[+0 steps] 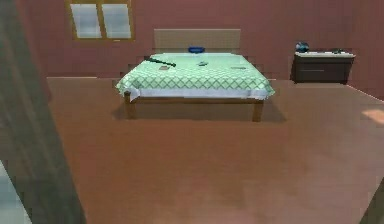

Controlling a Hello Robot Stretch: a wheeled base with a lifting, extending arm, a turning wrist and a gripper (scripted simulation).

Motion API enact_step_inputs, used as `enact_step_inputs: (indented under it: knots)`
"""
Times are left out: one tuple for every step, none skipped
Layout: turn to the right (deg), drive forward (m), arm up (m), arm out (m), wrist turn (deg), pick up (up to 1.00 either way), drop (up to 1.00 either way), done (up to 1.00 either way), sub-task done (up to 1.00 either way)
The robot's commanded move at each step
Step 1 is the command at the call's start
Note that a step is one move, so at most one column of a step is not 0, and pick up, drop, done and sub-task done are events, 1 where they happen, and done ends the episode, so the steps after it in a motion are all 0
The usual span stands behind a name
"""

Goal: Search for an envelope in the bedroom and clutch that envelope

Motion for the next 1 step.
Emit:
enact_step_inputs:
  knots:
    - [3.0, 0.0, 0.0, 0.0, 0.0, 0.0, 0.0, 0.0, 0.0]
